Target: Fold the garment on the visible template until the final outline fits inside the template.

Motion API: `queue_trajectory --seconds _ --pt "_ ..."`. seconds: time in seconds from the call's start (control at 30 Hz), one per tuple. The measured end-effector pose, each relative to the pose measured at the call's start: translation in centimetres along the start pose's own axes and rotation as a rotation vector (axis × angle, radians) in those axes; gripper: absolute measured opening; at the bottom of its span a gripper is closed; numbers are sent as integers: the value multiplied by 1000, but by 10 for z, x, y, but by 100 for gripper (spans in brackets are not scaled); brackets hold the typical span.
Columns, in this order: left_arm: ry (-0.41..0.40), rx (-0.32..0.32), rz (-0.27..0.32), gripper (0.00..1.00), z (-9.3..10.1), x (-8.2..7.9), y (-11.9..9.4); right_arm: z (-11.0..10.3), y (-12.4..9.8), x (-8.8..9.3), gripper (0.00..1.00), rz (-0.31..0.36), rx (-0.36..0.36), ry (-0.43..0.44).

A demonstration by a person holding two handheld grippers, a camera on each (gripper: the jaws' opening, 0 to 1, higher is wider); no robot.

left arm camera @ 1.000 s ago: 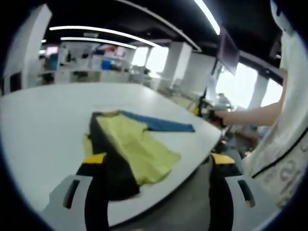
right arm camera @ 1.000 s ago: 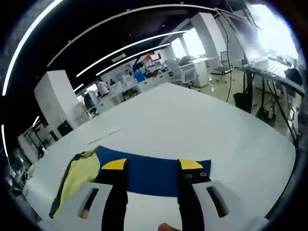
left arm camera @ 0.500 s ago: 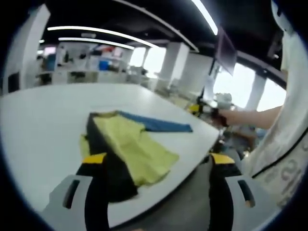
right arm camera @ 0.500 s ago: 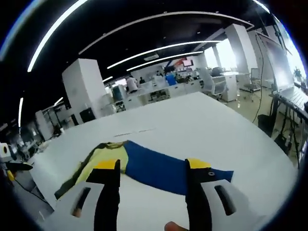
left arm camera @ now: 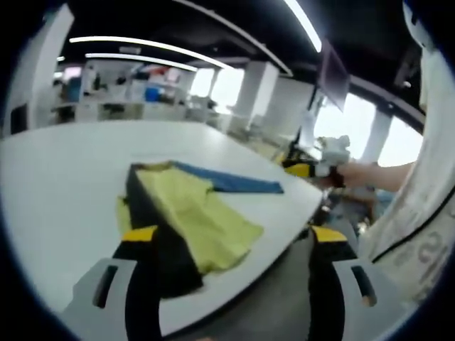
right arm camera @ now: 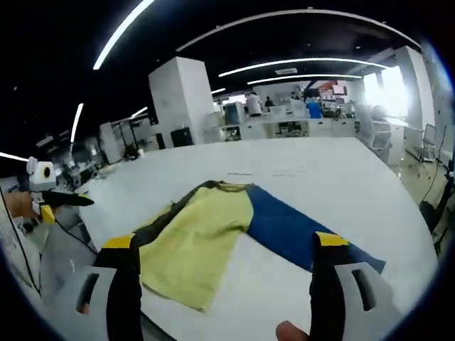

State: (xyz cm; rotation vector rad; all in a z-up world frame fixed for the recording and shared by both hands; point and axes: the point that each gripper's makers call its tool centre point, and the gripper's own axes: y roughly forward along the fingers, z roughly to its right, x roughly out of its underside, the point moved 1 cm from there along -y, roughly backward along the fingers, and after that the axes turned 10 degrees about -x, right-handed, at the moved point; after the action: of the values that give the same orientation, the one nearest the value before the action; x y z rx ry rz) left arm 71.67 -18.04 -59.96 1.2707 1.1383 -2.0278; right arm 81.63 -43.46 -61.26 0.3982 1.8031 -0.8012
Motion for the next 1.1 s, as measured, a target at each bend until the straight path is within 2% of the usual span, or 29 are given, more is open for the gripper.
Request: queue_trajectory --seconds 0.1,0.3,0.53,0.63,0.8,0.9,1.0,1.03,1.07,1.1 --pt "-2 -2 -9 82 -2 2 0 -14 5 4 100 -12 -57 36" --pt "-3 2 -26 82 -3 6 1 -38 9 4 100 -19 -114 20" --pt "-6 -2 -69 81 -10 14 5 -58 9 13 100 -70 -161 -15" --pt "-13 -15 -101 81 -17 22 8 -64 8 13 100 -67 -171 -13" --pt "-6 -28 -120 80 -23 29 13 -69 5 14 100 -62 -163 -5" --pt "20 -42 -165 80 -28 40 17 -75 0 11 100 -57 -167 -10" --pt "28 -84 -208 78 -34 52 25 -80 -3 10 100 -72 -170 -27" --pt "27 -105 -239 78 -38 58 28 -82 -4 11 100 -79 -171 -34" --pt "45 -128 -256 76 -41 62 30 -84 -5 13 100 -92 -174 -40" --pt "116 -171 -279 73 -50 66 33 -86 -6 14 100 -100 -178 -45"
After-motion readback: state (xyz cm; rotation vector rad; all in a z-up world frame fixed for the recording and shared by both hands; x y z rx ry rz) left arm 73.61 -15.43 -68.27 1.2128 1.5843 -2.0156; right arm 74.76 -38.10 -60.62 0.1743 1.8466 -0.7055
